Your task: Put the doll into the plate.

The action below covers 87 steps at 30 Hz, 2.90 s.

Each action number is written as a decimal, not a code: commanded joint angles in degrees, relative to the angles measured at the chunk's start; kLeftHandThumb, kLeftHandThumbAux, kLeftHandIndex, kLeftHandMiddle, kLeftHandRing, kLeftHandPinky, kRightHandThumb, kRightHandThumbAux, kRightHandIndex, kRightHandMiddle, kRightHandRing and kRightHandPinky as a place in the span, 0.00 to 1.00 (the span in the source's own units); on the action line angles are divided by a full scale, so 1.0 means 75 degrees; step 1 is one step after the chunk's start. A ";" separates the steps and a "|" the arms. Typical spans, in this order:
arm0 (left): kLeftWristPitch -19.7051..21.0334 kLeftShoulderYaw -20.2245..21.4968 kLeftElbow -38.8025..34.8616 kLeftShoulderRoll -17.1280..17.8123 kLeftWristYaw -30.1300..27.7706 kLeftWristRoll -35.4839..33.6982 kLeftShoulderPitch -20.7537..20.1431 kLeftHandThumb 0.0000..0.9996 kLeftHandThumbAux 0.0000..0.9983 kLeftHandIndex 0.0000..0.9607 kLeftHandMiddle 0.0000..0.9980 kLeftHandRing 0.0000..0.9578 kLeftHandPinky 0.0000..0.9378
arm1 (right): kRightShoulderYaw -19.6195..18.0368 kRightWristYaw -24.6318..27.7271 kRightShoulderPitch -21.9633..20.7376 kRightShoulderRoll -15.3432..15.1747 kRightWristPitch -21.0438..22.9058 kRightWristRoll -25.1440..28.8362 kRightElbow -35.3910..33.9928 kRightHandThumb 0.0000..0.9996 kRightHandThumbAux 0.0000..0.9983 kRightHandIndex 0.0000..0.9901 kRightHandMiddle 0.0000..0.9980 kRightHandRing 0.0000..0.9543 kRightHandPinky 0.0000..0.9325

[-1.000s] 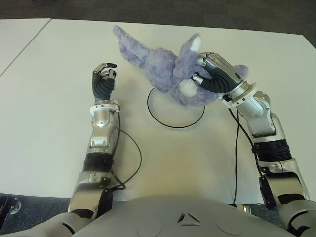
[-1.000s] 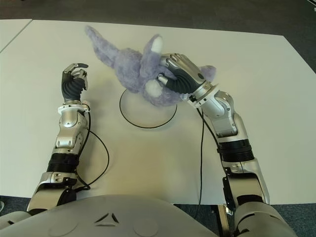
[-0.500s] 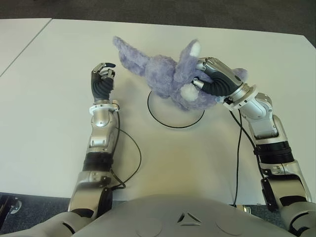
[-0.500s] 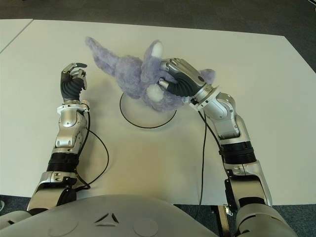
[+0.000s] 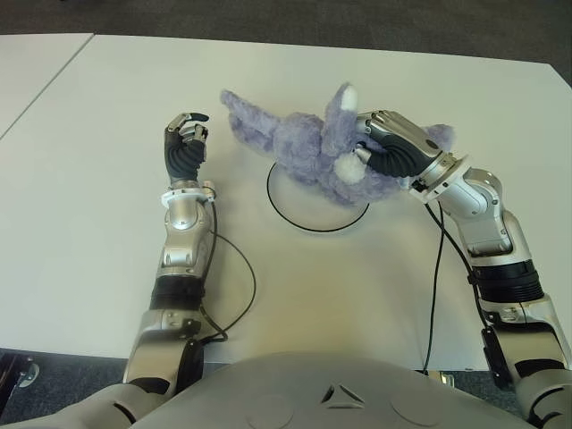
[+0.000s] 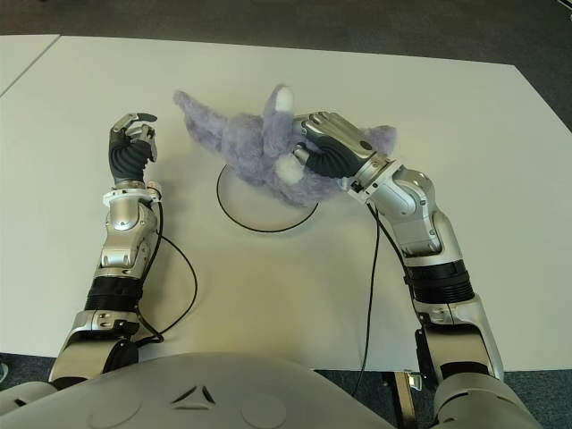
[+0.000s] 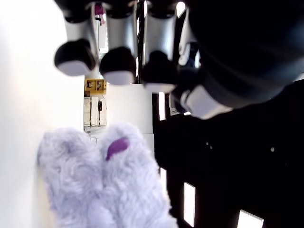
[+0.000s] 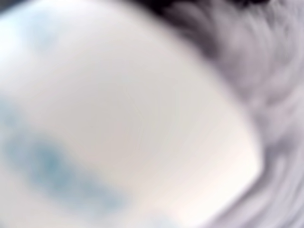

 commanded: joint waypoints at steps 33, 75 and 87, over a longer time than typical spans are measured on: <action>0.0007 -0.0039 0.0258 -0.0415 0.0178 0.0024 0.0664 0.71 0.70 0.46 0.86 0.90 0.92 | 0.0082 -0.0271 0.0440 -0.0362 0.0198 -0.0778 -0.0372 0.84 0.67 0.42 0.50 0.63 0.66; 0.0177 -0.0118 0.0099 -0.0449 0.0209 0.0064 0.0716 0.72 0.70 0.46 0.86 0.90 0.93 | 0.0067 0.2707 -0.0268 -0.1108 -0.0049 0.2826 0.0259 0.51 0.21 0.00 0.00 0.00 0.01; 0.0110 -0.0113 0.0145 -0.0464 0.0190 0.0036 0.0693 0.72 0.70 0.46 0.86 0.90 0.92 | -0.0029 0.2701 -0.0290 -0.1049 0.0009 0.2728 0.0323 0.54 0.18 0.00 0.00 0.00 0.00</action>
